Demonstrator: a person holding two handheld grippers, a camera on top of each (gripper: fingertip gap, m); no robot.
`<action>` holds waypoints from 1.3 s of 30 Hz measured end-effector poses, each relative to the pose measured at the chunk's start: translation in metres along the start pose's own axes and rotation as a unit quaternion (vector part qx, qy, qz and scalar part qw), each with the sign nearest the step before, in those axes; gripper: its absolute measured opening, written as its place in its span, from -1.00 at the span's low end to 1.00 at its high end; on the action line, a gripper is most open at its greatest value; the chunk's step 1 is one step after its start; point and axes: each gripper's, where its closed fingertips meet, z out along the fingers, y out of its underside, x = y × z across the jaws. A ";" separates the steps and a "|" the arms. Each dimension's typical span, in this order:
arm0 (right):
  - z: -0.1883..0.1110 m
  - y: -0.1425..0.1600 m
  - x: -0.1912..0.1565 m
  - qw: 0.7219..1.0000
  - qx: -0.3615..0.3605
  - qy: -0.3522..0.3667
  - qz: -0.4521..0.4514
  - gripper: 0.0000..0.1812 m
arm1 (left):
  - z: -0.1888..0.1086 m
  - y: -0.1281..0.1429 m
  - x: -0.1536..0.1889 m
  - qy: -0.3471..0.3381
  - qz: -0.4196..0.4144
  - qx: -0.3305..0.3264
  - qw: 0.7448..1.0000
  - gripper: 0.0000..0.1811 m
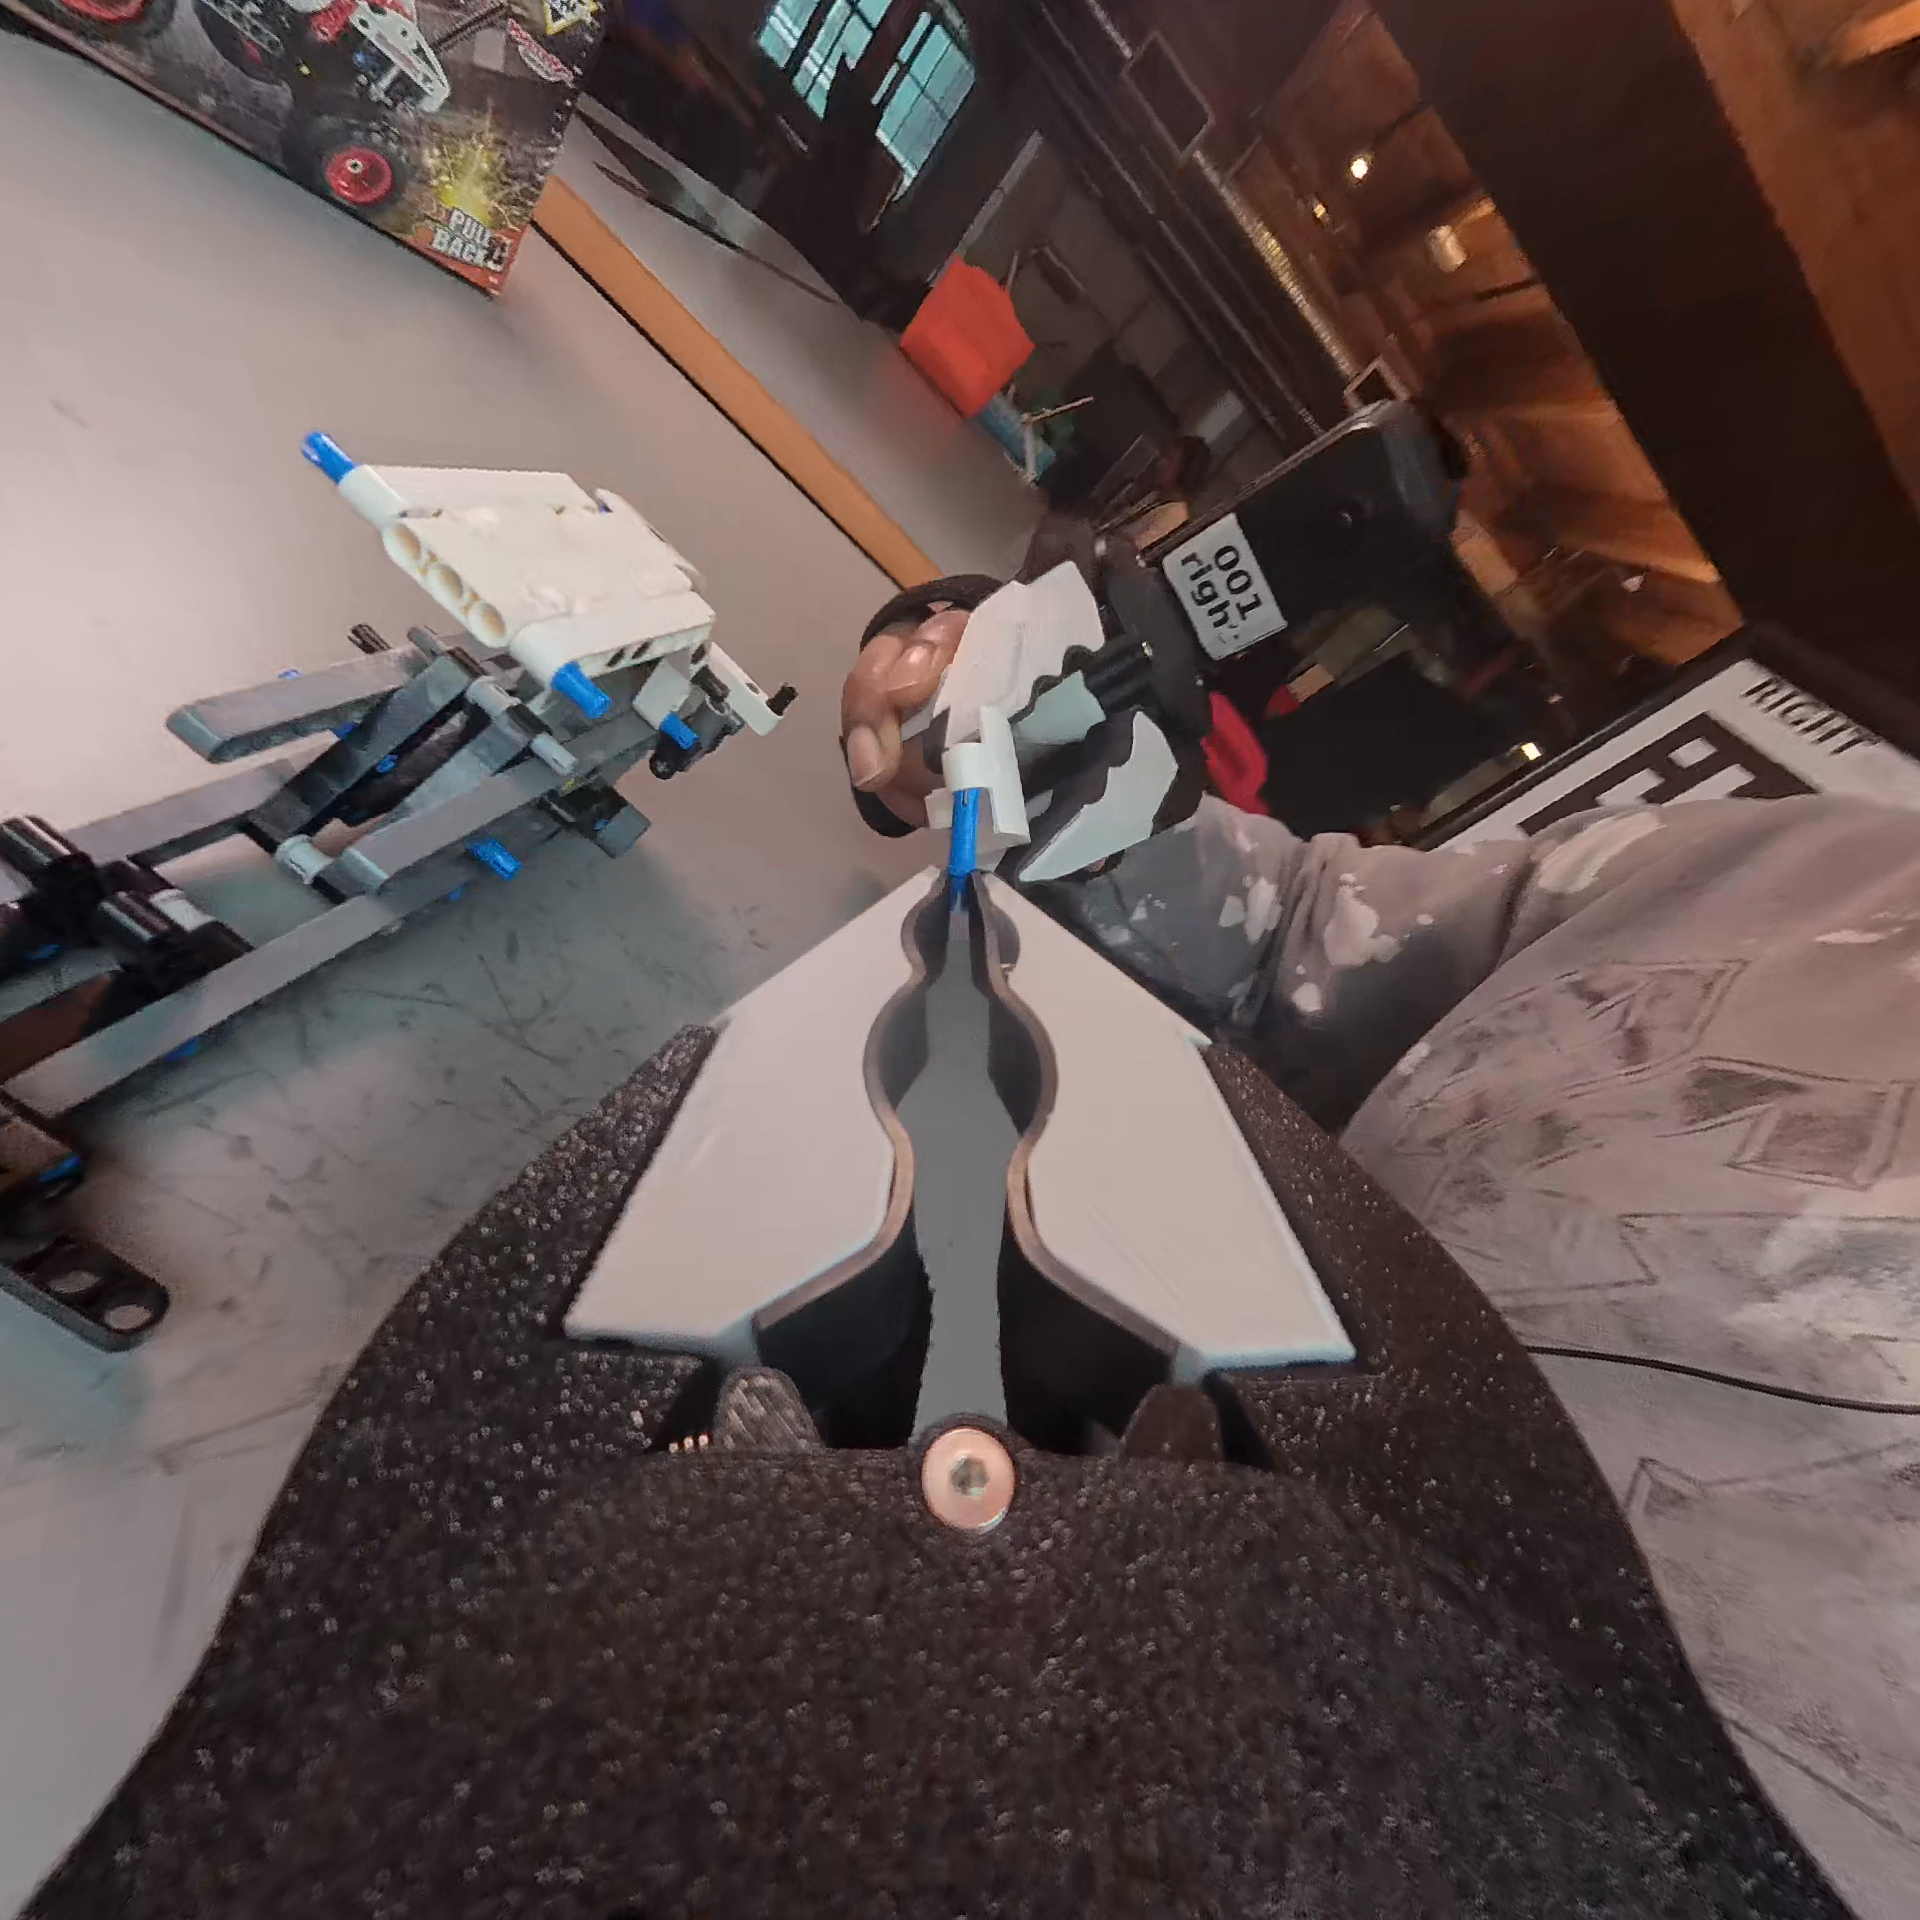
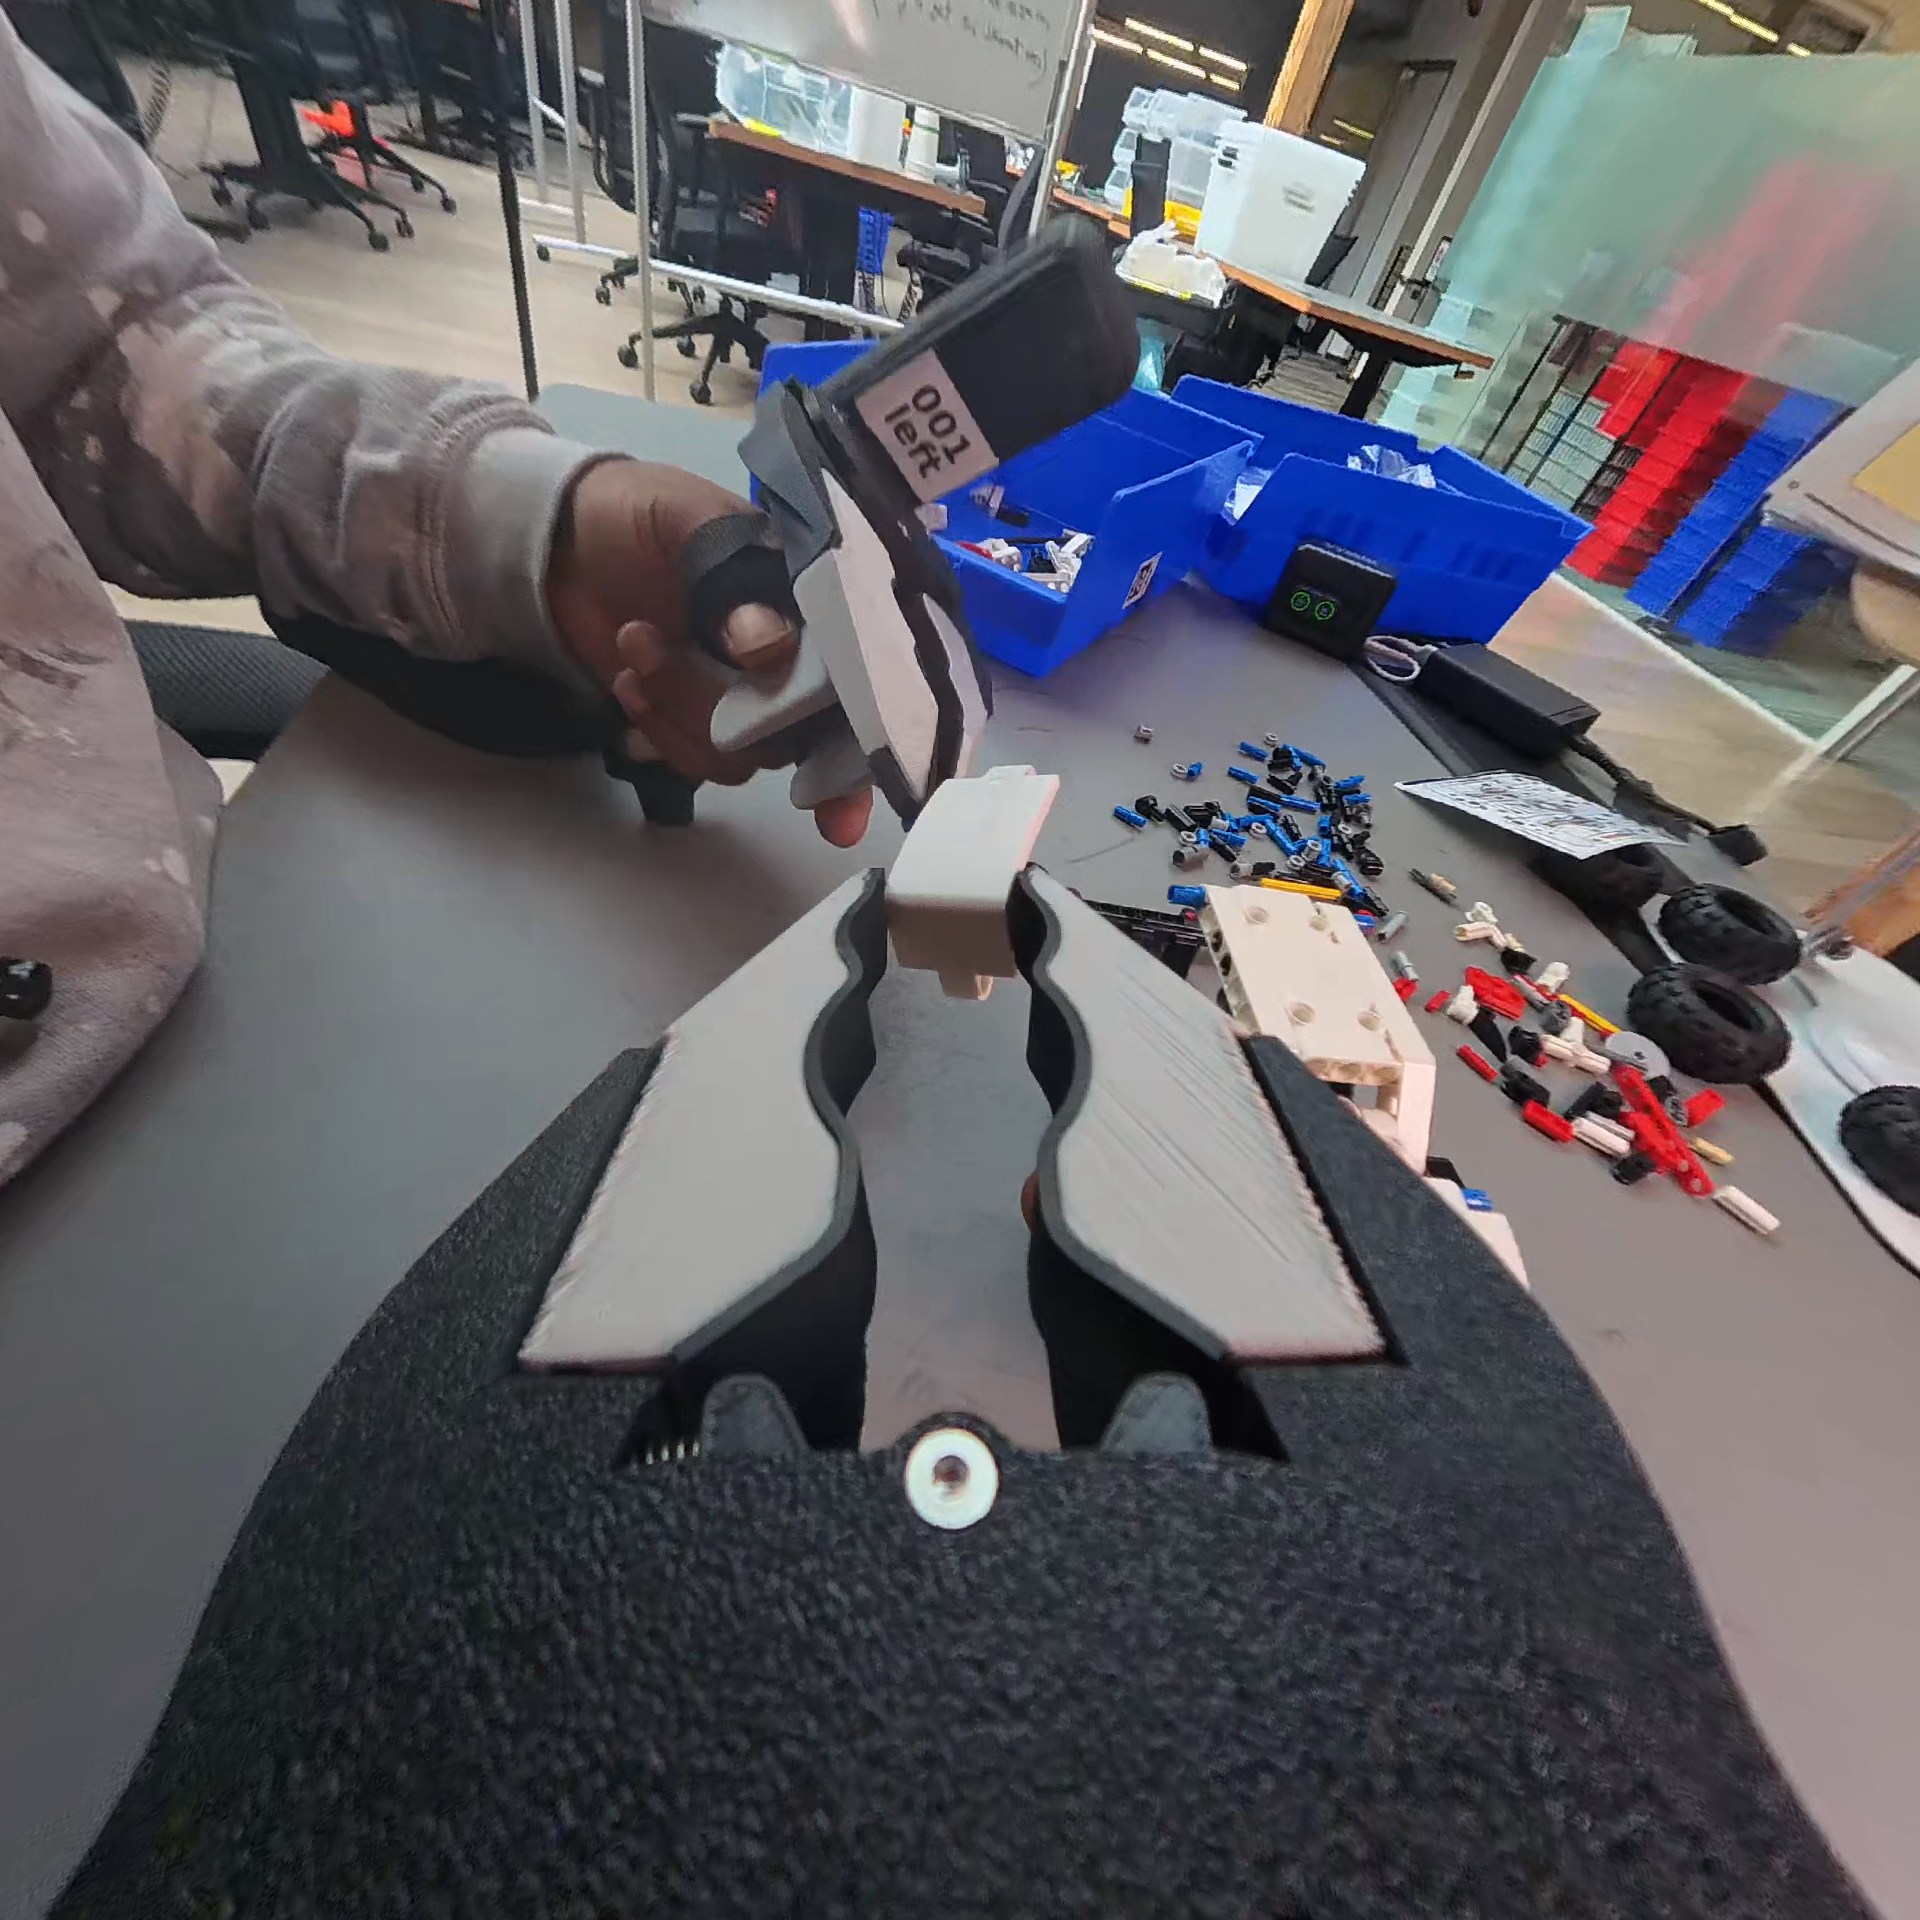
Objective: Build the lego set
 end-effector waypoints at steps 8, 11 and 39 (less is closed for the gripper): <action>0.004 -0.009 -0.001 0.999 -0.007 0.023 -0.049 -0.75 | -0.005 -0.012 -0.006 -0.077 0.084 -0.002 0.993 -1.00; 0.005 0.000 0.004 0.999 -0.024 0.023 -0.043 -0.75 | -0.004 -0.004 -0.013 -0.081 0.073 -0.017 0.994 -1.00; 0.026 -0.007 0.002 0.981 -0.013 0.143 -0.132 -0.74 | 0.000 -0.015 0.014 -0.006 0.098 0.040 0.994 -0.99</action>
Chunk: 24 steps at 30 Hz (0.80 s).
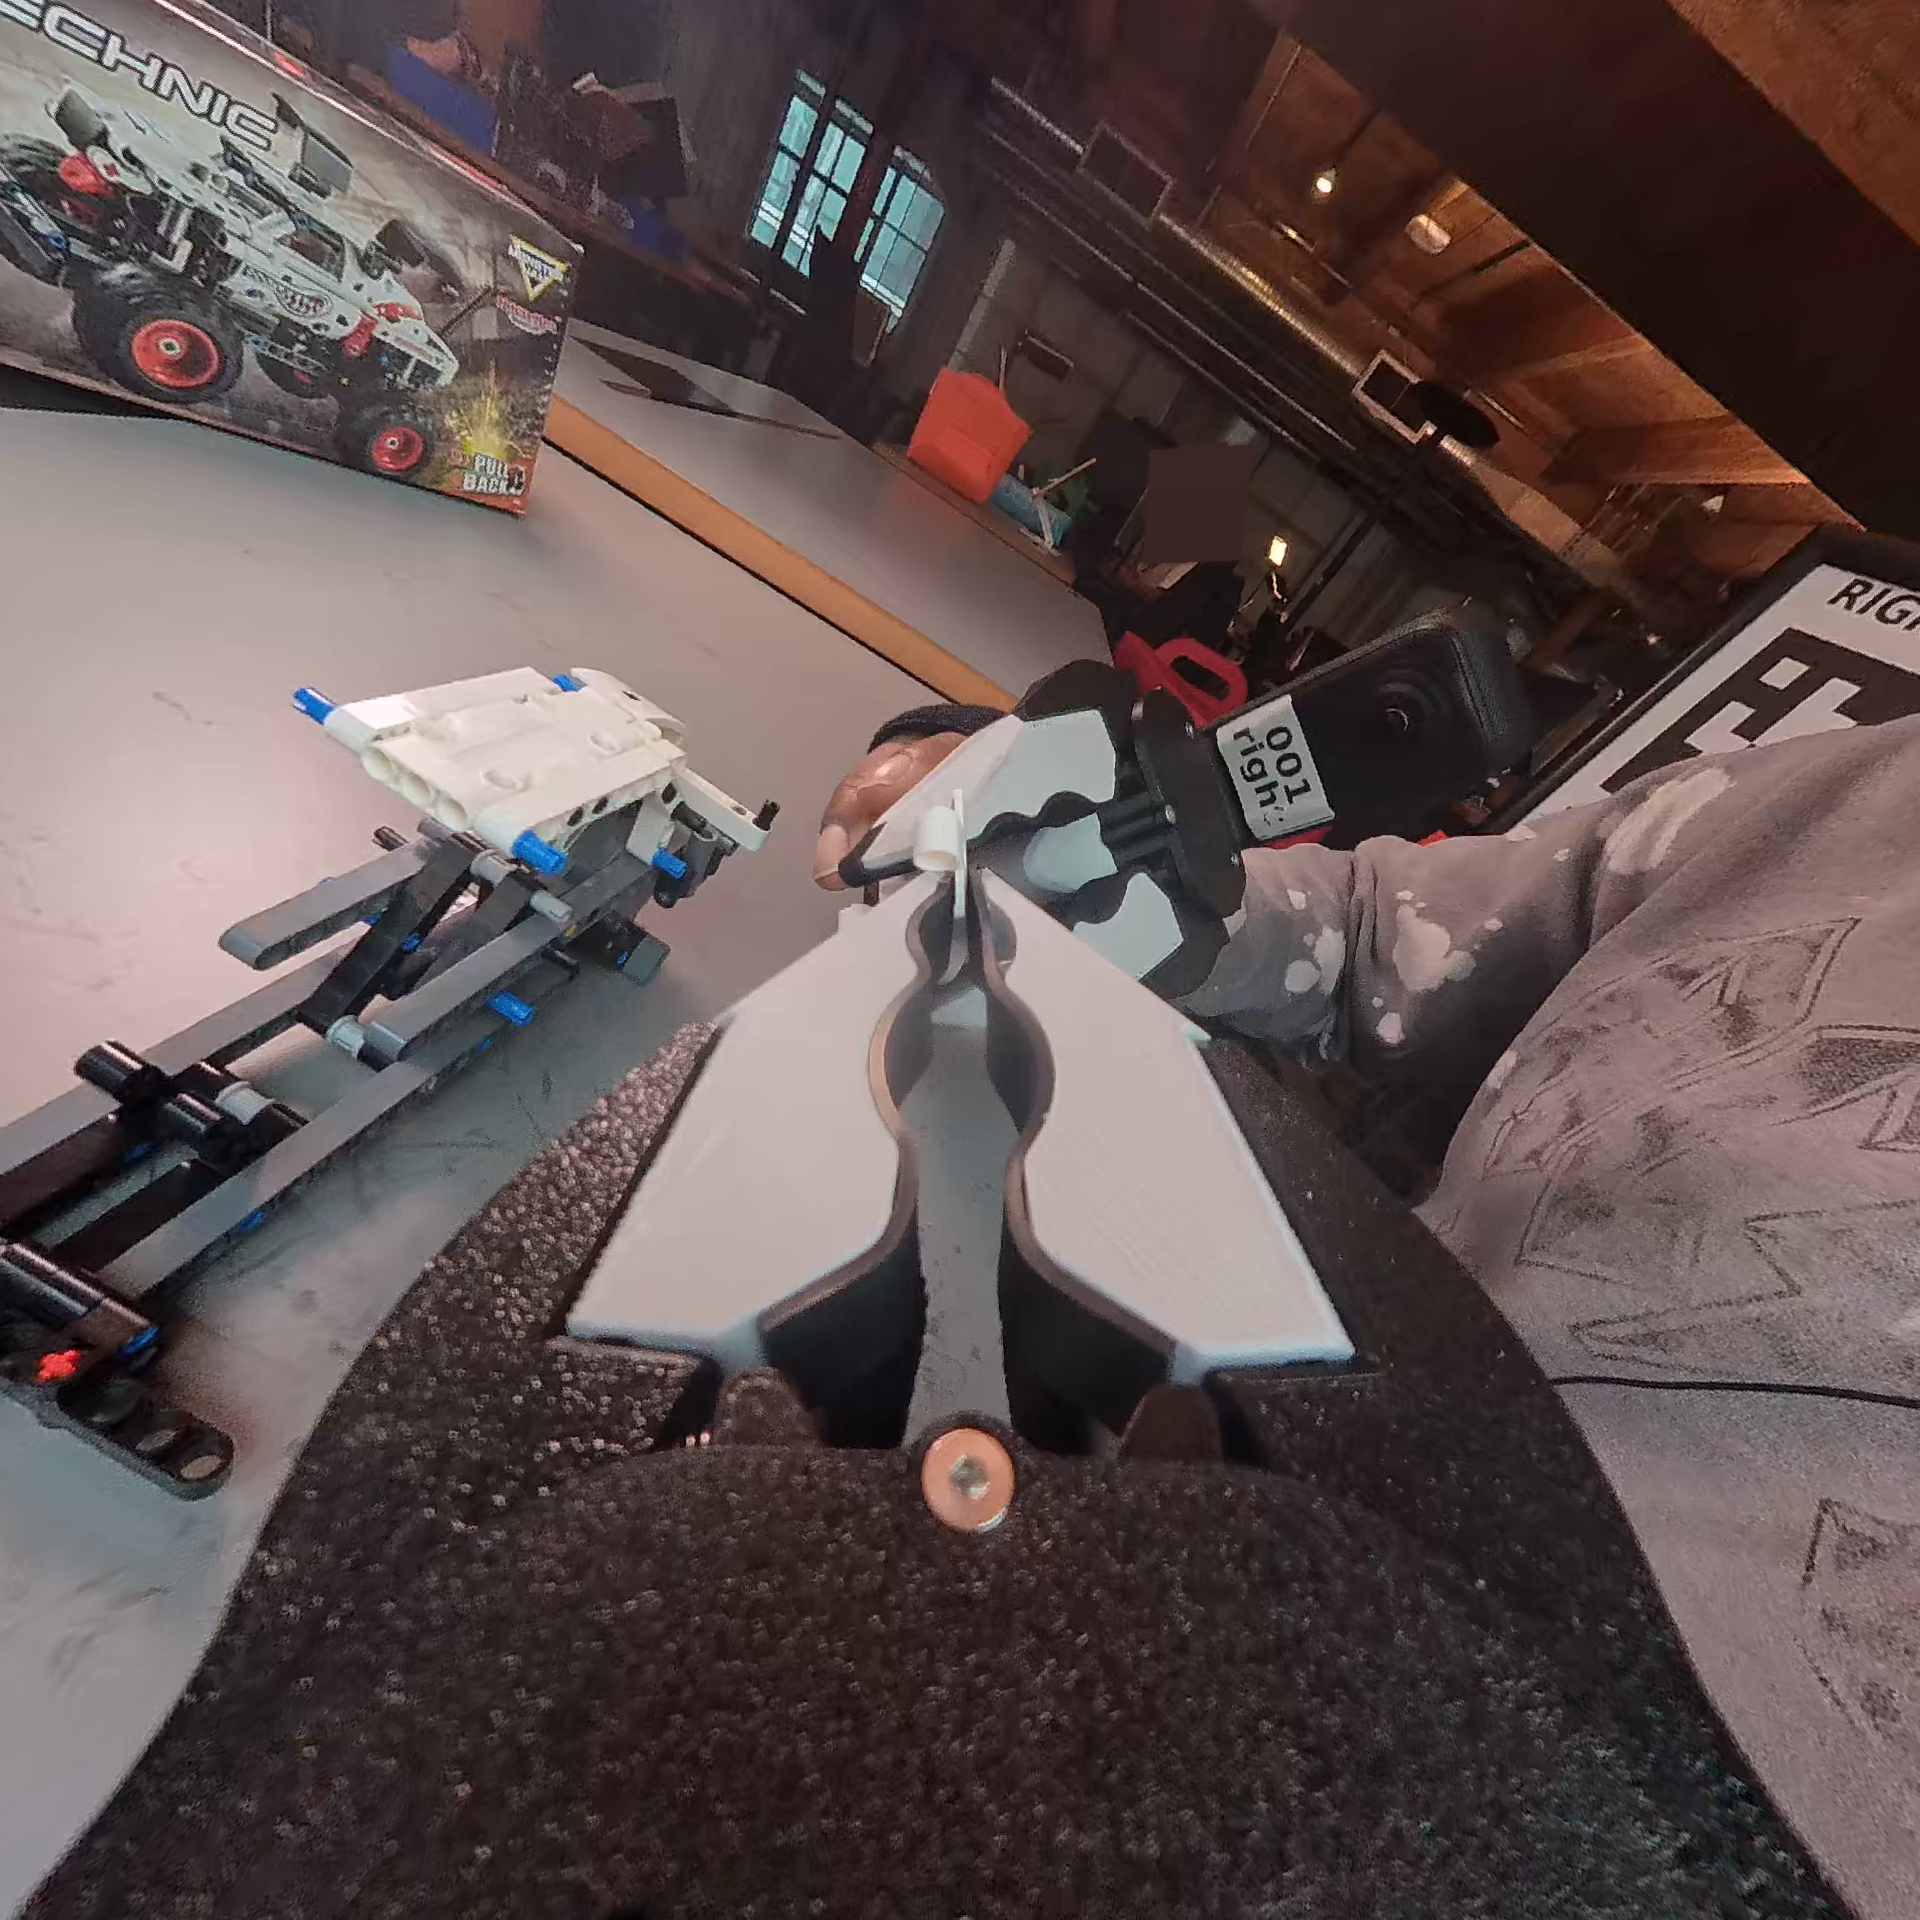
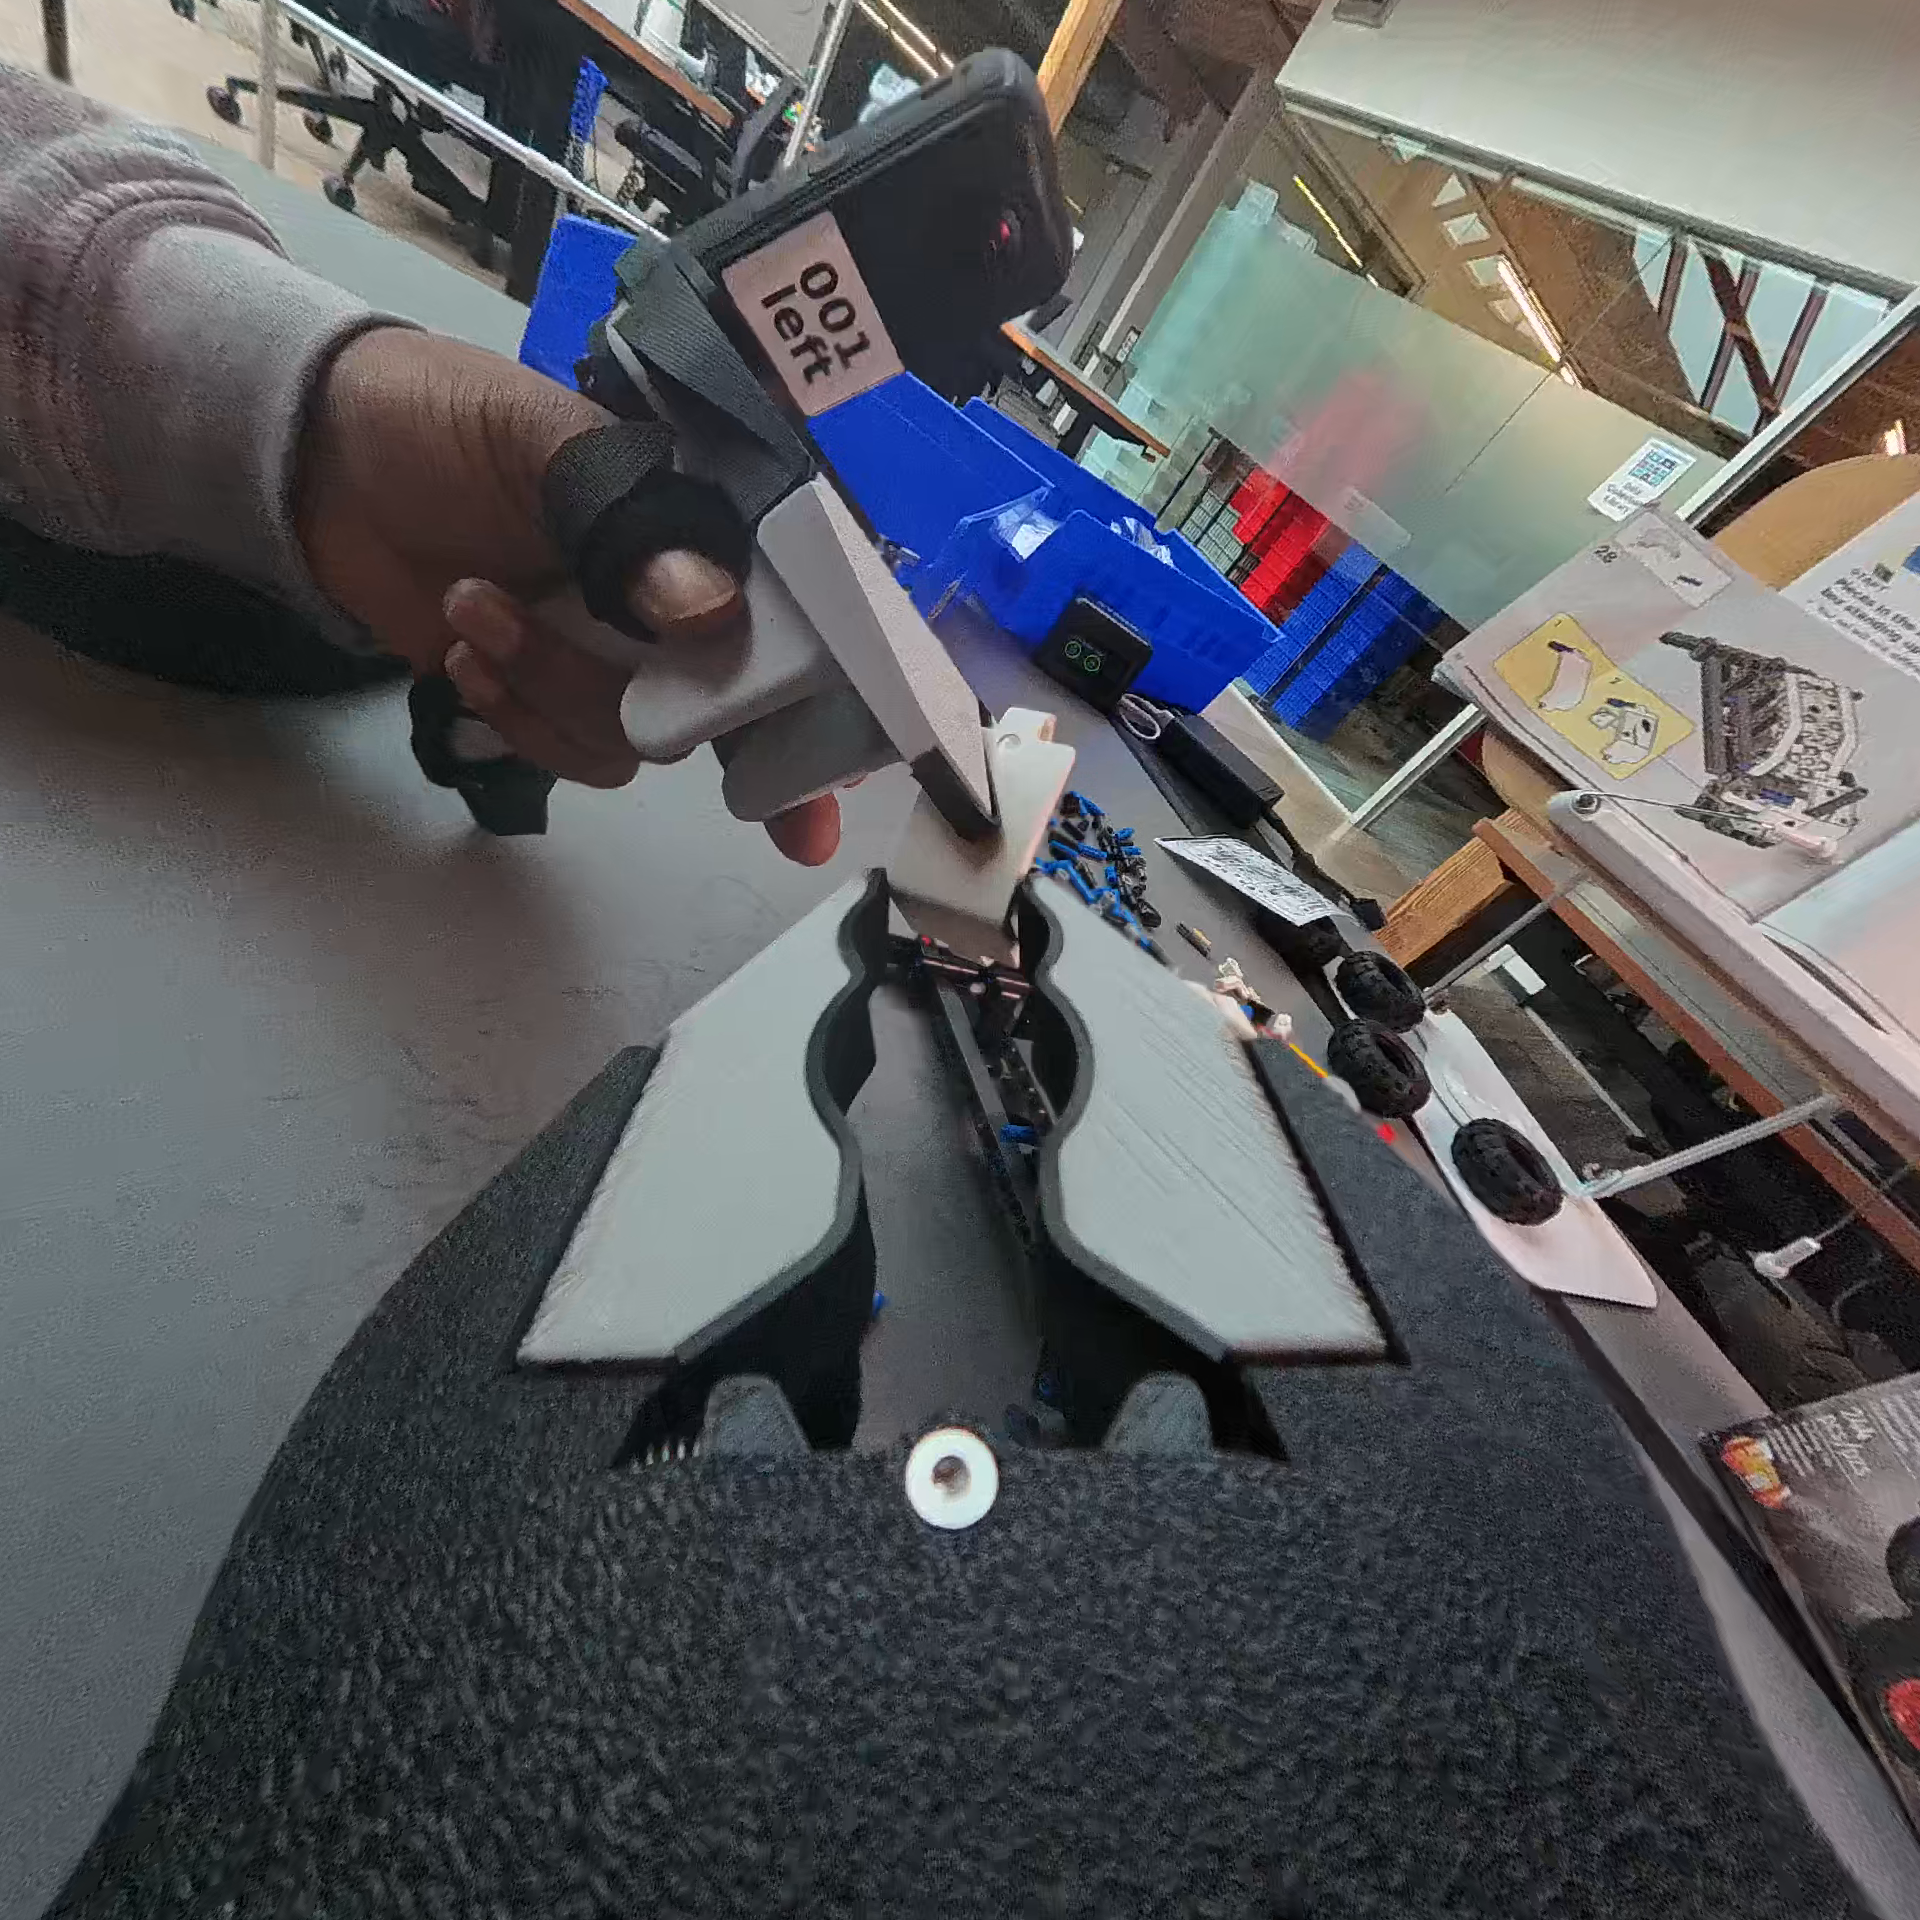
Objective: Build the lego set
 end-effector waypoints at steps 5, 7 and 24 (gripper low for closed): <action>-0.007 -0.008 -0.016 0.989 0.021 -0.100 0.106 -0.67 | -0.001 0.015 0.004 0.026 0.002 -0.051 0.998 -0.99; -0.014 -0.010 -0.025 0.969 0.025 -0.168 0.181 -0.74 | -0.001 0.023 0.011 0.043 0.024 -0.079 0.996 -0.99; -0.038 -0.014 -0.030 0.913 0.058 -0.277 0.293 -0.98 | -0.007 0.020 0.029 0.100 0.018 -0.067 0.993 -0.98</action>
